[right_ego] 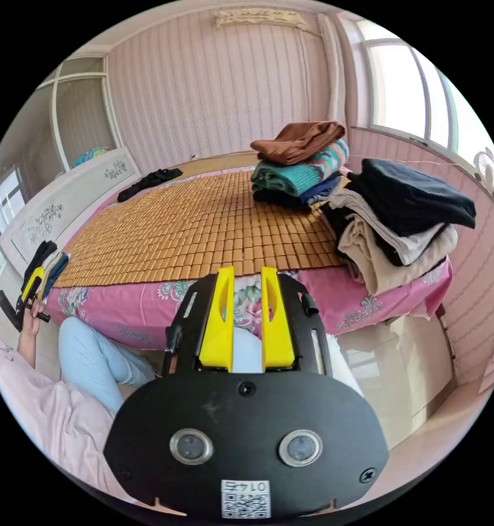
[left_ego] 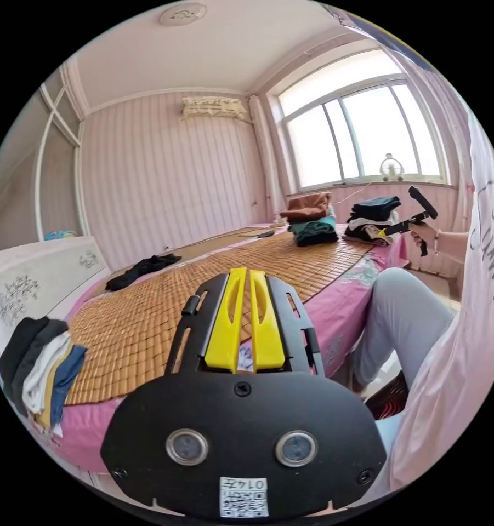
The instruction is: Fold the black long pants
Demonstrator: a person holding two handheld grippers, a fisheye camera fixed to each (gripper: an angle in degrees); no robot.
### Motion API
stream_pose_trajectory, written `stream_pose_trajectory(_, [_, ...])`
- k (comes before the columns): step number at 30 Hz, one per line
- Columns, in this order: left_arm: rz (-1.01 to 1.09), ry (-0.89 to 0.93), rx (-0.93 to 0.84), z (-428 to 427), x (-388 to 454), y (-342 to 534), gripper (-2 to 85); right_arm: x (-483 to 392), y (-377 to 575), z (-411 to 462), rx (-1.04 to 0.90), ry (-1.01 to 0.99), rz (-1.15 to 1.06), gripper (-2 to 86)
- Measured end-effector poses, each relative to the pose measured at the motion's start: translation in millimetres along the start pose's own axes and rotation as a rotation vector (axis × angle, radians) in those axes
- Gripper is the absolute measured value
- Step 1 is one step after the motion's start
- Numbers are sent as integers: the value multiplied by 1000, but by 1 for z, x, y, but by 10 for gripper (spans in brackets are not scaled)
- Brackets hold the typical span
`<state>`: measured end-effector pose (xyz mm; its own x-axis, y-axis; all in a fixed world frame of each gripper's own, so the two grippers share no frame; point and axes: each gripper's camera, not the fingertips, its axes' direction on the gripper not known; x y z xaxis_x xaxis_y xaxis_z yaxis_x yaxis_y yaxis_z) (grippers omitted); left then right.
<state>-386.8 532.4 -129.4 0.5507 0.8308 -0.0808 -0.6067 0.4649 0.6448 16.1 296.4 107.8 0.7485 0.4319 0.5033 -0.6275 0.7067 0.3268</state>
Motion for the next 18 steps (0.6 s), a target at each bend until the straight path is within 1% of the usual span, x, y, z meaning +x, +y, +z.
stream_pose_trajectory(1, [13,46,15,14,12,-9,-3,24,8,-11,32,-8,38,77])
stream_pose_trajectory(3, [98,197,28,66,64,-47,0,60,14,-20,54,-15,96,78])
stream_pose_trajectory(4, [122,223,32,77,77,-55,1,79,11,-27,61,-25,108,80])
stream_pose_trajectory(6, [175,334,46,120,122,-86,12,95,0,-40,97,22,64,81])
stream_pose_trajectory(7, [179,368,43,131,132,-92,16,101,-11,-49,132,84,19,82])
stream_pose_trajectory(9, [195,492,8,175,166,-116,36,108,-31,-60,170,163,-37,84])
stream_pose_trajectory(12, [211,563,-12,217,203,-141,56,127,-68,-67,147,258,-58,102])
stream_pose_trajectory(15, [261,577,-22,251,238,-160,75,157,-89,-59,64,339,-37,126])
stream_pose_trajectory(17, [230,577,-53,272,253,-170,85,184,-91,-43,-46,373,-31,103])
stream_pose_trajectory(18, [201,590,-76,283,260,-172,87,190,-89,-42,-42,387,-28,94])
